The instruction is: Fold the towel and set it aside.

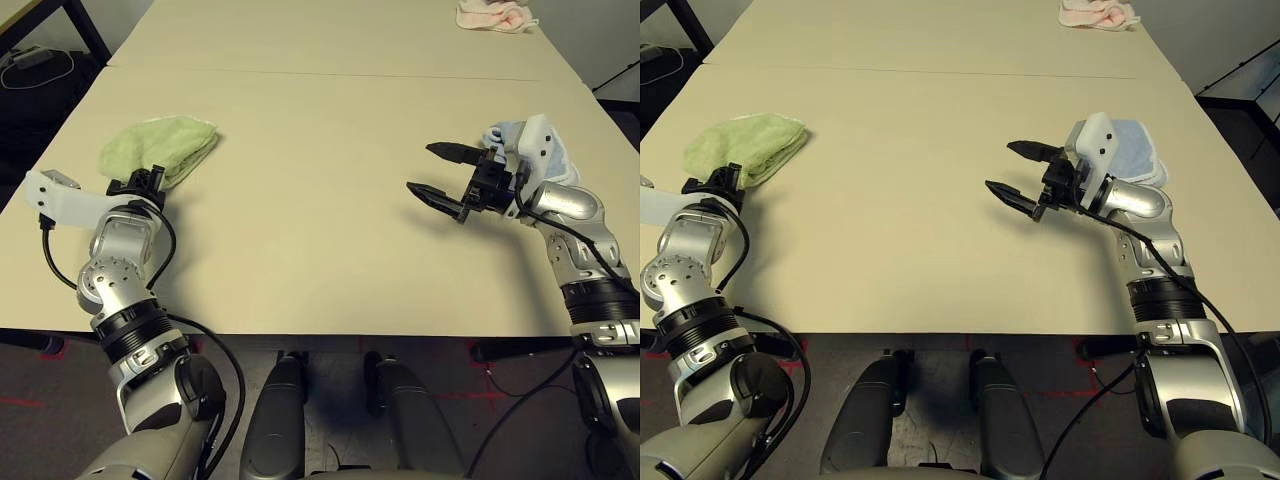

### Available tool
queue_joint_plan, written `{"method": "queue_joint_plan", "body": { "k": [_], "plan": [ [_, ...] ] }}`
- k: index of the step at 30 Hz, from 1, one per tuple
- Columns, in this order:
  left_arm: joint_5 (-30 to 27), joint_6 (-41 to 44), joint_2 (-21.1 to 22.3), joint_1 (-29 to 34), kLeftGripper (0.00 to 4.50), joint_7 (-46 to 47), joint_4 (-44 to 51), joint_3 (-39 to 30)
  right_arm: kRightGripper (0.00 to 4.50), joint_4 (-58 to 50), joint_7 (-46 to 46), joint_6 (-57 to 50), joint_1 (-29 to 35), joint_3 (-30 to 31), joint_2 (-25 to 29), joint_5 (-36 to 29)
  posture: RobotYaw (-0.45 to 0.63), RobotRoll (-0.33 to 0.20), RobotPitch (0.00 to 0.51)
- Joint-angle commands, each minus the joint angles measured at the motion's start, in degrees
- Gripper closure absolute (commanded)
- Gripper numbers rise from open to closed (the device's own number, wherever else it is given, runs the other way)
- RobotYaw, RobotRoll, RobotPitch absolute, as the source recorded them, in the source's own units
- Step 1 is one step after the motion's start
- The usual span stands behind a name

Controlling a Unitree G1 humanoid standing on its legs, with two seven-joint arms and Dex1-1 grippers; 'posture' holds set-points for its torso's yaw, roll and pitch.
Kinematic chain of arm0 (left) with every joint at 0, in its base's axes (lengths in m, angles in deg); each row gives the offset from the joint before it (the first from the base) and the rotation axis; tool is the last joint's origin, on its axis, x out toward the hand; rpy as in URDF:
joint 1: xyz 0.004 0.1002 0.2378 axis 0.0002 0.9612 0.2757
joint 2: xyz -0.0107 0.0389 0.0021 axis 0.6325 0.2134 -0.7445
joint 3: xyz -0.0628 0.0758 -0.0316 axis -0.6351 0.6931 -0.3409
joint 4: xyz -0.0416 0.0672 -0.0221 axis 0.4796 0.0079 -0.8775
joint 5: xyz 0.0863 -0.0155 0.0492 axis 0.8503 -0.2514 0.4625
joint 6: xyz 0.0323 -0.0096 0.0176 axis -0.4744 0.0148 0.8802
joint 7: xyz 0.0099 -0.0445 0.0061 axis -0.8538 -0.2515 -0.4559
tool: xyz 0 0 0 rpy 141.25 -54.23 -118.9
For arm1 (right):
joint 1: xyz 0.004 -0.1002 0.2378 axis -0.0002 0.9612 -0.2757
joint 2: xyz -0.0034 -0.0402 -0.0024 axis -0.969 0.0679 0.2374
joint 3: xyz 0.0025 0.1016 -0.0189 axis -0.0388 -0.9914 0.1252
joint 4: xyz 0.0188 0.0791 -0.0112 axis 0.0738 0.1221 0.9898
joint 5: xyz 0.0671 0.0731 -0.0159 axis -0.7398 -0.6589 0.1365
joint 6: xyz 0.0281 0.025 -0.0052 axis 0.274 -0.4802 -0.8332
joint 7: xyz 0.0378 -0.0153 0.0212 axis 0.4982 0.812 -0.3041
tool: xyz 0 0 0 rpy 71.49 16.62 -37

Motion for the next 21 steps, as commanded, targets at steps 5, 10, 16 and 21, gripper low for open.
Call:
{"method": "queue_joint_plan", "body": {
  "k": [5,10,16,21],
  "plan": [
    [-2.5,5.2,3.2,-0.4,2.97,-2.5,-1.6,2.8,0.0,0.4,-0.5,0.3,0.2,-0.1,0.8,0.2,0.11,0.0,0.181],
    [-3.4,12.0,7.8,-2.1,1.02,-6.5,-2.9,6.0,0.0,0.1,-0.4,0.2,0.4,-0.3,1.0,0.1,0.11,0.0,0.179],
    [-7.6,34.4,22.2,-1.7,0.03,-24.6,2.4,19.7,0.0,0.2,-0.4,0.3,0.4,-0.5,1.6,0.1,0.1,0.0,0.174],
    [-11.0,42.0,33.6,-3.7,0.03,-48.0,6.5,30.0,0.0,1.4,-0.6,0.8,-0.7,-0.5,2.0,0.3,0.11,0.0,0.166]
  ]
}}
